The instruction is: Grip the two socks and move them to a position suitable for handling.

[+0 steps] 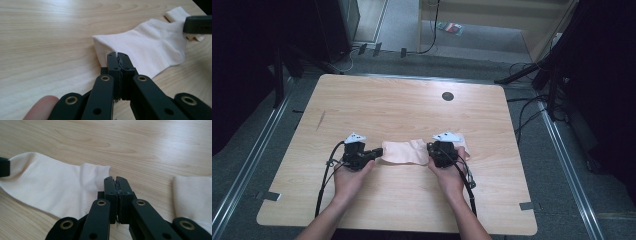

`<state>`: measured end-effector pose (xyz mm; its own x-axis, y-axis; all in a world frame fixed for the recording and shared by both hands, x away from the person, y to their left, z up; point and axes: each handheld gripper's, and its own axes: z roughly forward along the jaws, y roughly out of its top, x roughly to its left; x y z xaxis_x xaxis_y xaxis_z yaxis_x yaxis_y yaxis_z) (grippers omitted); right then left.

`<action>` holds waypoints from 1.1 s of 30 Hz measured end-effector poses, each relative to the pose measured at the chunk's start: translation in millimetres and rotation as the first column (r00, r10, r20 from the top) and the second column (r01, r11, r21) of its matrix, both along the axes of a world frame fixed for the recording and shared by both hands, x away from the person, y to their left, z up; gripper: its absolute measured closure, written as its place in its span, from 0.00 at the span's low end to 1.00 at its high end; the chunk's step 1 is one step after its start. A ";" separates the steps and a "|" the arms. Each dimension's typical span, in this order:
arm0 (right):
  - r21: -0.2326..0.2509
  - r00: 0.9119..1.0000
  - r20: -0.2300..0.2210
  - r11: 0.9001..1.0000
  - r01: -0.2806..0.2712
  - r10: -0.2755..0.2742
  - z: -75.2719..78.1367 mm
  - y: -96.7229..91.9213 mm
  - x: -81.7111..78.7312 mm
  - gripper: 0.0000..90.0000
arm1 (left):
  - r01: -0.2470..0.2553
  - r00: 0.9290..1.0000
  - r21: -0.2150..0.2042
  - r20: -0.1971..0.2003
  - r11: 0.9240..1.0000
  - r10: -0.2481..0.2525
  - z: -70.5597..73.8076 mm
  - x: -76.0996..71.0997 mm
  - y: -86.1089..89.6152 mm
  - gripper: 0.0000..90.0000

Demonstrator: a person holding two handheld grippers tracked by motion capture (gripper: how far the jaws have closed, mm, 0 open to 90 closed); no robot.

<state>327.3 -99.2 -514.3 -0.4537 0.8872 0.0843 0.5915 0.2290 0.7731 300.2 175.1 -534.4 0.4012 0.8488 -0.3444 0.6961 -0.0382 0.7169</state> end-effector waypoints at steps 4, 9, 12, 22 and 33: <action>-0.030 1.000 0.008 0.999 0.010 -0.010 -0.5 -9.0 -1.0 0.99 | -0.009 1.000 -0.012 0.010 1.000 0.009 -3.5 -7.0 -11.0 1.00; 0.004 0.999 -0.018 1.000 -0.029 0.029 -4.3 -20.0 3.4 0.87 | -0.020 1.000 -0.025 -0.008 0.999 0.019 -8.8 -6.5 -14.7 0.75; 0.021 1.000 0.009 0.999 -0.030 0.030 3.5 -34.6 5.3 0.67 | -0.022 1.000 -0.020 0.013 1.000 0.023 -6.4 -10.9 -8.8 0.59; -0.061 0.995 0.055 0.995 0.083 -0.080 7.9 -88.3 6.3 0.47 | -0.056 0.997 -0.021 0.046 0.998 0.057 -1.0 -16.1 4.7 0.45; -0.053 0.990 -0.018 0.989 0.139 -0.141 -23.9 -94.1 9.3 0.37 | -0.053 0.998 -0.006 0.042 0.999 0.054 -2.1 -15.4 4.1 0.46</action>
<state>336.6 -193.3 -538.2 -0.3233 0.9452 0.0450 0.6371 0.1822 0.7489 284.8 179.1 -536.5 0.3694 0.8677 -0.3327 0.6666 0.0020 0.7454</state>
